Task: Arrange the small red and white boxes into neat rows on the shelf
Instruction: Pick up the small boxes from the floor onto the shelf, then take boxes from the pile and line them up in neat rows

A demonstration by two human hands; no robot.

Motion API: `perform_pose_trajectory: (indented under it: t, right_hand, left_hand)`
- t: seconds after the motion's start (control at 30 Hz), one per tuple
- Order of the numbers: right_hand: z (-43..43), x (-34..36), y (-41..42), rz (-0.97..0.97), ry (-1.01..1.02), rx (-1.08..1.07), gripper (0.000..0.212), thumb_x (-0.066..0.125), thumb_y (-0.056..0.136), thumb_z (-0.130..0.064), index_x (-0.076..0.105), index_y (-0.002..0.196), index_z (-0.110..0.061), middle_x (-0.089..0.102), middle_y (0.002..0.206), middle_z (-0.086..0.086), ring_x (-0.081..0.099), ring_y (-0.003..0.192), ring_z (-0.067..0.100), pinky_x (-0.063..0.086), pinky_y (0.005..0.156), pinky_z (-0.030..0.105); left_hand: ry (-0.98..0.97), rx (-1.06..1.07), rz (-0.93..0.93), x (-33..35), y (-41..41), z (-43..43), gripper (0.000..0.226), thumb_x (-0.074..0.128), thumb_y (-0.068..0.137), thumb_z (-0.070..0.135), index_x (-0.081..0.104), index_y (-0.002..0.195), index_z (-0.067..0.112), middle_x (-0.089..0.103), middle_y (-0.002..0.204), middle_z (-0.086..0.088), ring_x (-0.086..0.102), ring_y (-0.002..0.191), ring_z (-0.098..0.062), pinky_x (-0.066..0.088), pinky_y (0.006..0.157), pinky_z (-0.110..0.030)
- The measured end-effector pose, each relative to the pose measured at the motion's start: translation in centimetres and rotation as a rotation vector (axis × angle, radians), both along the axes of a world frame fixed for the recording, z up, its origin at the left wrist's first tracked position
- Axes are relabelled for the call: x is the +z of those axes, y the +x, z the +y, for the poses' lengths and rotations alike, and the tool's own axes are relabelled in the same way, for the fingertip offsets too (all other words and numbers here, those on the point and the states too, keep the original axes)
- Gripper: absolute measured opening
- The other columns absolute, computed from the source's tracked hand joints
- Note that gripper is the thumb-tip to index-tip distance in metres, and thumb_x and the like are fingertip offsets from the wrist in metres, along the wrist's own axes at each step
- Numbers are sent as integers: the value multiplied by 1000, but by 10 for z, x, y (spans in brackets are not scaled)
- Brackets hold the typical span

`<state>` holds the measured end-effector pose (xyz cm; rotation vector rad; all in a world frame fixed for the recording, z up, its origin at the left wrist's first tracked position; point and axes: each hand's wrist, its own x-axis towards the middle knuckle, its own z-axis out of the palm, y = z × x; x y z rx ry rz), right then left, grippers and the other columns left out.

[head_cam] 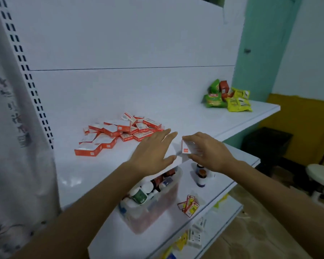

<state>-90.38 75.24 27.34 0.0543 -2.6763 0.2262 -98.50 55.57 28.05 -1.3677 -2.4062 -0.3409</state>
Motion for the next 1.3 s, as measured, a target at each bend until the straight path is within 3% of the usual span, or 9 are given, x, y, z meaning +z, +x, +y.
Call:
perform_pose_trajectory:
  t: [0.37, 0.5, 0.87, 1.07, 1.23, 1.3]
  right_hand:
    - [82, -8, -89, 67, -254, -28, 70, 70, 76, -33, 31, 134, -33, 54, 125, -7, 51, 112, 13, 47, 84, 32]
    - [129, 1, -146, 81, -259, 64, 72, 73, 74, -34, 31, 133, -35, 56, 124, -8, 53, 112, 12, 50, 84, 33]
    - [274, 8, -282, 24, -311, 394, 66, 74, 71, -30, 39, 126, -40, 57, 118, -11, 53, 106, 10, 50, 86, 41]
    - [304, 4, -331, 30, -286, 521, 65, 74, 73, -30, 40, 128, -36, 56, 119, -11, 49, 107, 9, 50, 83, 39]
    - [299, 5, -347, 123, -421, 587, 63, 75, 73, -35, 42, 126, -36, 57, 113, -11, 52, 99, 7, 53, 77, 35]
    - [292, 6, -347, 166, -443, 630, 65, 74, 72, -34, 41, 128, -35, 56, 115, -11, 51, 99, 7, 53, 75, 32]
  left_hand:
    - [-65, 19, 6, -4, -75, 89, 69, 44, 91, 50, 13, 148, 26, 15, 156, 2, 16, 141, -18, 20, 114, -39]
    - [-42, 112, 57, 6, -114, 129, 71, 47, 90, 50, 15, 148, 25, 18, 155, 2, 21, 140, -19, 24, 112, -39]
    - [-10, 397, -93, 6, -200, 272, 72, 49, 90, 49, 14, 147, 24, 21, 154, 1, 25, 138, -20, 31, 108, -40]
    - [208, 529, -253, -3, -226, 313, 68, 53, 88, 47, 22, 145, 26, 33, 148, 5, 36, 131, -16, 36, 101, -34]
    - [883, 461, -760, -4, -235, 331, 53, 56, 84, 49, 46, 129, 22, 62, 118, 4, 61, 104, -11, 48, 82, -22]
    - [997, 437, -832, -3, -235, 331, 41, 57, 85, 44, 56, 117, 18, 68, 105, 4, 66, 92, -8, 49, 75, -19]
